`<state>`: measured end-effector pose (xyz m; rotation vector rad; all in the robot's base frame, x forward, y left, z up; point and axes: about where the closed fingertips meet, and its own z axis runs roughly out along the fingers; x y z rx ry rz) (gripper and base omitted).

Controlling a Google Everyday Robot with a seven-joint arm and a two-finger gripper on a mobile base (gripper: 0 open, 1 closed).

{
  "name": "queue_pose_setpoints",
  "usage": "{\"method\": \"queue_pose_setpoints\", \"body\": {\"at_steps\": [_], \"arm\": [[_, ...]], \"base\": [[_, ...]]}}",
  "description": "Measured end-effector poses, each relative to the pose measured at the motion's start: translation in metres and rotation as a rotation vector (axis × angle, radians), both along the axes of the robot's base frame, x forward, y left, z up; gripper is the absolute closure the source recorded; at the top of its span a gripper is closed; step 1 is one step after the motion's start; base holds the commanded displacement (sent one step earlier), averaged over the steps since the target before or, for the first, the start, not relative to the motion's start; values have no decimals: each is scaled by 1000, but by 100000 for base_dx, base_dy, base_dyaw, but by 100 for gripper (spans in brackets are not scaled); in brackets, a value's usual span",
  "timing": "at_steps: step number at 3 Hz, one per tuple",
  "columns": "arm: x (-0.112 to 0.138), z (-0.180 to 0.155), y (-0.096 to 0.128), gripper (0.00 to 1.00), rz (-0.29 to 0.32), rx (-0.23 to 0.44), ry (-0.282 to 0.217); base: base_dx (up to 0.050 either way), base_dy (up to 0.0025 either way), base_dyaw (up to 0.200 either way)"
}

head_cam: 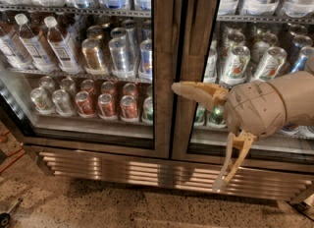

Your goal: Open left fridge door

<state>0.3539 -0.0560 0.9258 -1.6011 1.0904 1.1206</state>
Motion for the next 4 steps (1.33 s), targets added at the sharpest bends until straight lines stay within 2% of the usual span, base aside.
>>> {"method": "queue_pose_setpoints", "body": {"at_steps": [1, 2, 3, 4], "arm": [[3, 2, 1, 0, -19, -28, 65], [3, 2, 1, 0, -18, -28, 65], [13, 12, 8, 0, -25, -20, 79], [13, 44, 20, 0, -38, -35, 40]], "base": [[0, 0, 0], [0, 0, 0], [0, 0, 0], [0, 0, 0]]}}
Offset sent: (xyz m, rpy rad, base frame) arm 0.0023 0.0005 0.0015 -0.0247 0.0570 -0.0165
